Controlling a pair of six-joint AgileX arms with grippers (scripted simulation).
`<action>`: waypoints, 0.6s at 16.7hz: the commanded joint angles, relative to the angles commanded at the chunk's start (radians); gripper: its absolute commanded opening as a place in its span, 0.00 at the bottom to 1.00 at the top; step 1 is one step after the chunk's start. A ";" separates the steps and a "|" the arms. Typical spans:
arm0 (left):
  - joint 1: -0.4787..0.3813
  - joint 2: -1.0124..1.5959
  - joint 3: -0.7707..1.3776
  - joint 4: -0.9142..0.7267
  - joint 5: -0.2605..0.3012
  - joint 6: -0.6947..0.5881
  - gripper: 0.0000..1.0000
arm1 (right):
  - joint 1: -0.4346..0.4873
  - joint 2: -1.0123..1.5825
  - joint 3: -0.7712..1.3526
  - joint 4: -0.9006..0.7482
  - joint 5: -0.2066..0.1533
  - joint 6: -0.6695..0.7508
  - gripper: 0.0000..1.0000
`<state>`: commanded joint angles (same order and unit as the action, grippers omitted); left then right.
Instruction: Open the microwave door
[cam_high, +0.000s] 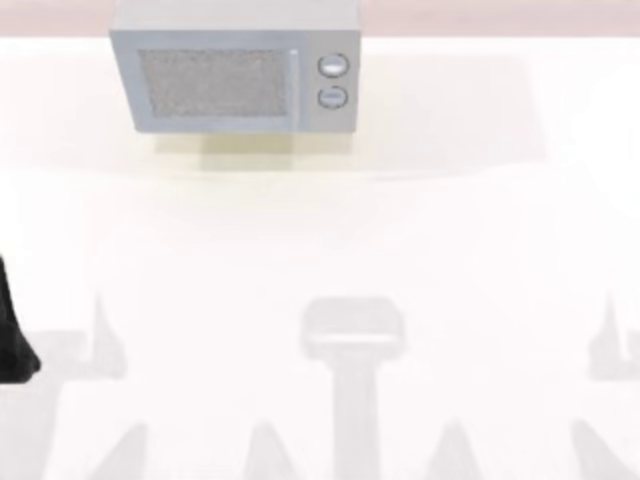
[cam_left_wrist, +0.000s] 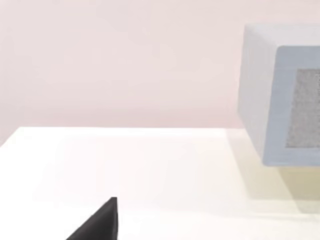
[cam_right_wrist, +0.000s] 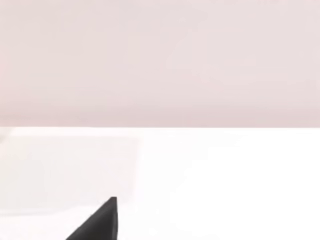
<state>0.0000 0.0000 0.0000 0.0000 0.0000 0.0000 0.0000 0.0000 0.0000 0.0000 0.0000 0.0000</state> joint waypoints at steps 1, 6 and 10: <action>0.000 0.000 0.000 0.000 0.000 0.000 1.00 | 0.000 0.000 0.000 0.000 0.000 0.000 1.00; -0.032 0.102 0.099 -0.072 -0.014 -0.022 1.00 | 0.000 0.000 0.000 0.000 0.000 0.000 1.00; -0.104 0.370 0.365 -0.235 -0.050 -0.080 1.00 | 0.000 0.000 0.000 0.000 0.000 0.000 1.00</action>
<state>-0.1041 0.3696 0.3647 -0.2351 -0.0499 -0.0801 0.0000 0.0000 0.0000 0.0000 0.0000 0.0000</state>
